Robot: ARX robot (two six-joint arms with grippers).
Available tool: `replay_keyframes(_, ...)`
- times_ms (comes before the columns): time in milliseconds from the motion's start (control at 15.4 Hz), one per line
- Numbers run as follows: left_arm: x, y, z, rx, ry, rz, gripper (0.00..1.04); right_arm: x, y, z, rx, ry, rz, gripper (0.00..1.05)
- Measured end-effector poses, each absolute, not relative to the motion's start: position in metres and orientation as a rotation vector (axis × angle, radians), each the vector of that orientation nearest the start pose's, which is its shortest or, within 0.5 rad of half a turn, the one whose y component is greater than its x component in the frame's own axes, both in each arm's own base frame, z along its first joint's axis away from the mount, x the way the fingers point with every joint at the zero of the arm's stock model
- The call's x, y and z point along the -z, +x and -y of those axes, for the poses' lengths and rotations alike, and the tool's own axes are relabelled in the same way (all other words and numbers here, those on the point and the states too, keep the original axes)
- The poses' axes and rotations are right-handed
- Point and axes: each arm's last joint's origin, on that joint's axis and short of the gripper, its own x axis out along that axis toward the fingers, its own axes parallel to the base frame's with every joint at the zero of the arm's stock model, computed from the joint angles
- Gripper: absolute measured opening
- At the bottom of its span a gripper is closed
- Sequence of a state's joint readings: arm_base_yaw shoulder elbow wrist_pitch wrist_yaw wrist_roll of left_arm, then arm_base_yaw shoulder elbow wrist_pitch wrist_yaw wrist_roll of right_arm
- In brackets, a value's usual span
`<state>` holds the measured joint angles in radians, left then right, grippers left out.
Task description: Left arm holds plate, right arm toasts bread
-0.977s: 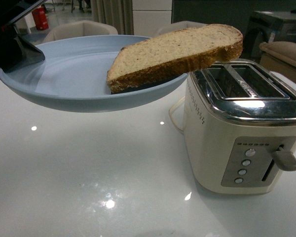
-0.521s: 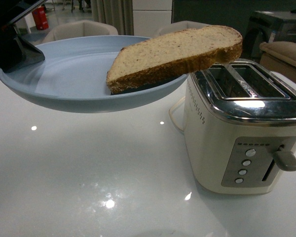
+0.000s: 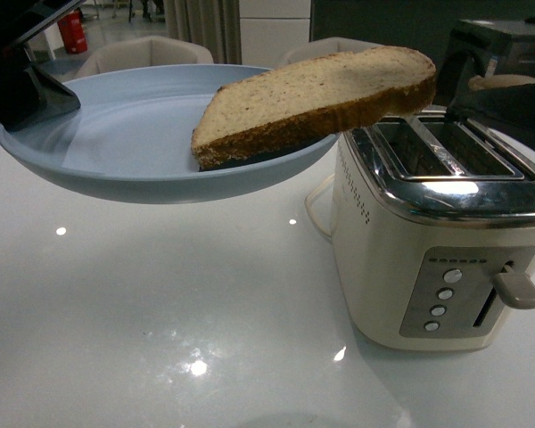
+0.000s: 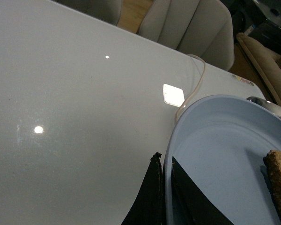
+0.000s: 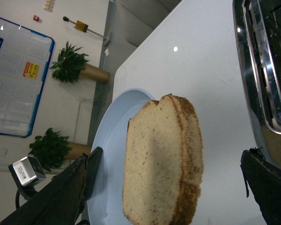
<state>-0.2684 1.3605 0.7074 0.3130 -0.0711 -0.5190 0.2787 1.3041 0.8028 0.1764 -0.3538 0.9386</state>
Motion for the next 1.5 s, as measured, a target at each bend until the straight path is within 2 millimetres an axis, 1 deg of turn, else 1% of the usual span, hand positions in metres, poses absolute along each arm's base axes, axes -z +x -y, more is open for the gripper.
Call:
replay_keyframes(65,-0.228,0.277,0.074,0.104,-0.455,-0.378,0.03,-0.261,0.278,-0.101,-0.432,0.936,-0.629,0.96)
replay_keyframes(195,-0.228,0.277,0.074,0.104,-0.455,-0.378,0.03,-0.257,0.279,-0.105,-0.421,0.933,-0.644,0.74)
replay_keyframes(260,-0.228,0.277,0.074,0.104,-0.455,-0.378,0.03,-0.258,0.279,-0.106,-0.421,0.932,-0.642,0.61)
replay_keyframes(521,-0.228,0.277,0.074,0.104,-0.455,-0.378,0.03,-0.258,0.279,-0.106,-0.406,0.928,-0.654,0.18)
replay_keyframes(586,-0.228,0.277,0.074,0.104,-0.455,-0.378,0.03,-0.261,0.277,-0.105,-0.405,0.925,-0.649,0.08)
replay_keyframes(651,-0.228,0.277,0.074,0.104,-0.455,-0.378,0.03,-0.265,0.276,-0.105,-0.409,0.923,-0.638,0.03)
replay_keyframes(781,-0.228,0.277,0.074,0.104,-0.455,-0.377,0.03,-0.284,0.272,-0.1,-0.406,0.895,-0.57,0.03)
replay_keyframes(911,-0.228,0.277,0.074,0.104,-0.455,-0.377,0.03,-0.31,0.268,-0.088,-0.335,0.806,-0.442,0.03)
replay_keyframes(1042,-0.228,0.277,0.074,0.104,-0.456,-0.377,0.03,-0.334,0.266,-0.069,-0.204,0.661,-0.278,0.03)
replay_keyframes(1107,-0.228,0.277,0.074,0.104,-0.456,-0.377,0.03,-0.345,0.266,-0.059,-0.113,0.544,-0.186,0.03)
replay_keyframes(1172,-0.228,0.277,0.074,0.104,-0.456,-0.377,0.03,-0.35,0.267,-0.054,-0.058,0.428,-0.139,0.03)
replay_keyframes(1302,-0.228,0.277,0.074,0.104,-0.456,-0.377,0.03,-0.34,0.277,-0.054,-0.027,0.274,-0.161,0.03)
replay_keyframes(1497,-0.228,0.277,0.074,0.104,-0.456,-0.377,0.03,-0.311,0.293,-0.06,-0.038,0.171,-0.242,0.03)
